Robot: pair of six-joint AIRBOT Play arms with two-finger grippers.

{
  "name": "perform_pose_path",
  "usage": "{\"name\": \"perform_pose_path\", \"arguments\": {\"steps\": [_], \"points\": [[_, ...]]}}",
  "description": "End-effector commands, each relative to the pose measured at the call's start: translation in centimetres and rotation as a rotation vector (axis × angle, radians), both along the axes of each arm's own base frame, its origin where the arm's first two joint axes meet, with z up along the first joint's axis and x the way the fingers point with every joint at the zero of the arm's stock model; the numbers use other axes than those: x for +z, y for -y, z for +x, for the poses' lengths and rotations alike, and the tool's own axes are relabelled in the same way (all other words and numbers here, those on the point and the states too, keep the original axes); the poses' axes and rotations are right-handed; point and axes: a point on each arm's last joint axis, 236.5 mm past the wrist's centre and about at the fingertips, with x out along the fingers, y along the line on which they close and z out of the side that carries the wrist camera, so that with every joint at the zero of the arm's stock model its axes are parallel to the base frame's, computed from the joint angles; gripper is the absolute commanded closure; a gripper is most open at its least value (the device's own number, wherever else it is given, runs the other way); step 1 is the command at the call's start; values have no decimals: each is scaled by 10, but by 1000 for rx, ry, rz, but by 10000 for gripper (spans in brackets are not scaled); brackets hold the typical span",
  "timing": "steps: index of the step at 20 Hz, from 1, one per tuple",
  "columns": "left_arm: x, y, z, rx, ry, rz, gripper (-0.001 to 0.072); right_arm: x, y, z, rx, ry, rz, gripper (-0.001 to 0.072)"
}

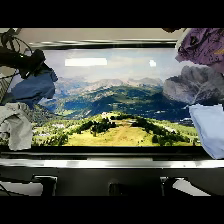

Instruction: Fold the clothes and pants, and hang the long-sleeved shirts on hangers.

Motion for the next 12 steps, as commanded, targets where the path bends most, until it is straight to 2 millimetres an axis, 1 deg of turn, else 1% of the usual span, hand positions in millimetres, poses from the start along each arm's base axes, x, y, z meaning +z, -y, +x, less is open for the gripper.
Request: {"name": "perform_pose_path", "arguments": {"steps": [1,2,3,4,5,6,7,8,9,10,11,12], "points": [[0,1,0,-3,0,0,690,2,9,-13,26,-58,-35,553],[0,2,0,-4,0,0,690,3,11,-15,32,-68,-42,408],[0,2,0,-4,0,0,690,4,11,-15,32,-70,-45,247],[0,2,0,-4,0,0,689,5,12,-12,30,-58,-45,176],[0,2,0,-4,0,0,689,11,13,-5,26,-25,-51,179],[0,2,0,-4,0,1,689,19,17,12,30,44,-62,184],[0,1,0,-3,0,1,688,30,18,39,63,150,-62,188],[0,0,0,-1,0,1,689,43,16,74,97,291,-54,193],[0,-1,0,-1,1,2,689,63,8,119,159,457,-42,318],[0,-2,0,-15,10,12,689,84,-9,161,252,592,-25,431],[0,-3,-1,-44,21,31,690,104,-36,199,363,691,-4,471],[-1,-6,-3,-65,26,61,690,116,-68,227,481,742,22,572]]}}
